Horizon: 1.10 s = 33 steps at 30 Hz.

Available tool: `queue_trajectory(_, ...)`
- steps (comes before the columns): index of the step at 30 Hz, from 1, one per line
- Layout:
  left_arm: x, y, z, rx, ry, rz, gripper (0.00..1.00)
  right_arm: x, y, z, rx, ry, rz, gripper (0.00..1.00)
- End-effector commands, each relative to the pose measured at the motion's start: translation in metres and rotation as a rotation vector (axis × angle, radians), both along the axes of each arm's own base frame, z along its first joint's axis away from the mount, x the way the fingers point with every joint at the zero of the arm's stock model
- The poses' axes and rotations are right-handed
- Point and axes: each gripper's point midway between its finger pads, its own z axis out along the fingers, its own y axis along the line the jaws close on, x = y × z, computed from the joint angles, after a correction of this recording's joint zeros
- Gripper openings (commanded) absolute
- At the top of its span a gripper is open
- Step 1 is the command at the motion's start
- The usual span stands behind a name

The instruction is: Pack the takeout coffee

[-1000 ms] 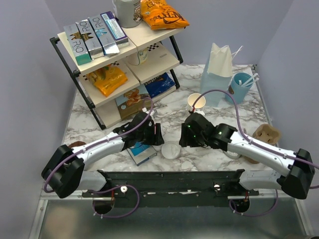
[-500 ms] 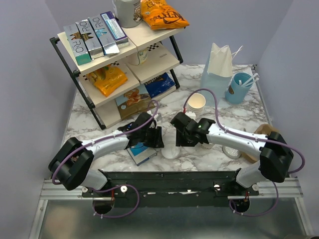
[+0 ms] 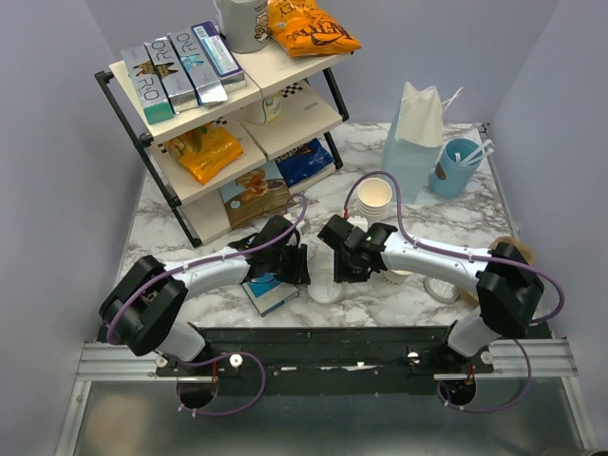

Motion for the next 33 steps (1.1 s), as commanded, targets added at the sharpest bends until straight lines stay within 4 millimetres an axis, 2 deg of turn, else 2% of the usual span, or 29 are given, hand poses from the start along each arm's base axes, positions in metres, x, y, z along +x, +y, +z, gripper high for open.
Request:
queue_trajectory(1,0.000,-0.005,-0.002,-0.016,0.002,-0.035,0.34,-0.005,0.004,-0.002,0.006,0.024,0.000,0.42)
queue_trajectory(7,-0.001,-0.007,-0.008,-0.013,0.022,-0.041,0.25,-0.003,0.007,-0.002,0.014,0.022,0.000,0.41)
queue_trajectory(14,-0.002,-0.008,-0.014,-0.003,0.040,-0.047,0.08,-0.002,0.010,0.000,0.028,0.017,0.004,0.39)
queue_trajectory(25,-0.003,-0.013,-0.010,-0.002,0.024,-0.057,0.00,0.008,0.023,0.018,0.077,-0.030,0.038,0.38)
queue_trajectory(29,-0.003,-0.015,-0.008,0.011,0.005,-0.056,0.00,0.004,0.027,0.016,0.091,-0.014,0.046,0.32)
queue_trajectory(33,-0.005,-0.017,-0.009,0.017,0.005,-0.064,0.00,0.001,0.022,0.011,0.072,0.003,0.037,0.31)
